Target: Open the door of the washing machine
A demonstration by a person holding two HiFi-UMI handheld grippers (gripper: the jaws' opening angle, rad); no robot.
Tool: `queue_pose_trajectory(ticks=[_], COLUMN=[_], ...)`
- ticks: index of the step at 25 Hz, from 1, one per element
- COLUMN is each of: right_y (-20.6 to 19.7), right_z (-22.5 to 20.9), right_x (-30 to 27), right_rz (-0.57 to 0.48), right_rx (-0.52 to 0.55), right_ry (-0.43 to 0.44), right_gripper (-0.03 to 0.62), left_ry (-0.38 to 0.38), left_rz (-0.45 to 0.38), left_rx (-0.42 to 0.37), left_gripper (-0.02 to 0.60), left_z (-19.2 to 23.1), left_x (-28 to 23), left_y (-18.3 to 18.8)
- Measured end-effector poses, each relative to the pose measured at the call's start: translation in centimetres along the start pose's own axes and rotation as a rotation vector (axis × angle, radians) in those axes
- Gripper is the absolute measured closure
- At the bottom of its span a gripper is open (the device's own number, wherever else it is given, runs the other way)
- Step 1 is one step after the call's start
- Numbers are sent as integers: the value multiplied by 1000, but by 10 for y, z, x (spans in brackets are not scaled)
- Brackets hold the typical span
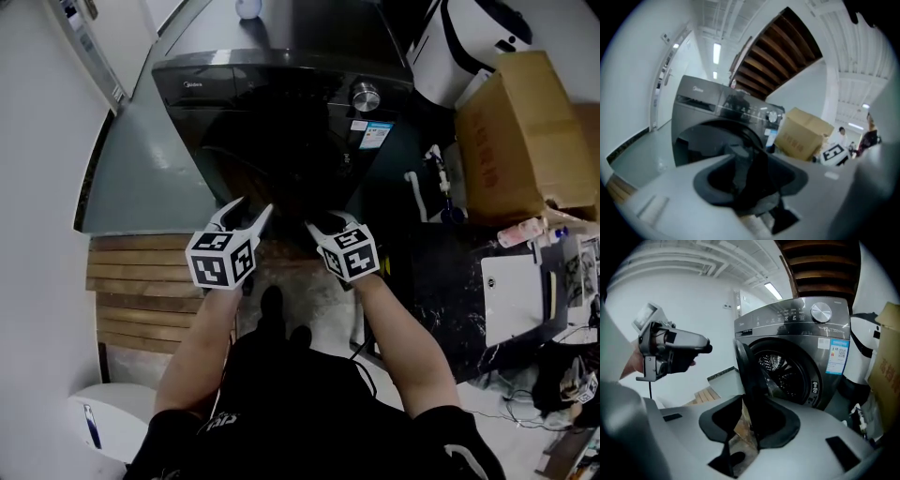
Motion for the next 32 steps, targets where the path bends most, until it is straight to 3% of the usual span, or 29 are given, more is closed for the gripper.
queue_pose_trajectory(ticks=[6, 10, 16, 20, 22, 24, 28, 32], right_y=[-10, -18, -32, -32, -30, -27, -16, -6], right_z=[47, 80, 130, 153, 157, 158, 154, 140], right_x=[13, 23, 32, 39, 41, 41, 41, 41], right_rz=[-34, -59, -53, -81, -90, -96, -124, -151], right_rx=[-18, -28, 74, 110, 128, 135, 119, 106], right_ry=[122, 260, 445, 549, 576, 587, 587, 566], right_gripper=[525, 536, 545, 551, 553, 553, 553, 554], left_ry=[22, 41, 88, 172, 223, 262, 281, 306], left_rz=[-5, 9, 31, 76, 89, 89, 56, 43], left_rx=[5, 13, 10, -69, -158, -196, -98, -63], left_gripper=[353, 353, 354, 368, 370, 379, 423, 435], left_z=[-5, -6, 5, 14, 16, 19, 33, 50], left_x=[18, 29, 52, 69, 79, 88, 108, 128], left_y=[-16, -27, -39, -45, -46, -46, -53, -55])
Point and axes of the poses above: the fingertips, and each gripper's own axes: x backward along the fingers, z to its left, y out of its top, the point moved 6 cm from there along x, backward along the fingers, and after that the axes turned 3 degrees about x, right-handed, at the moved point
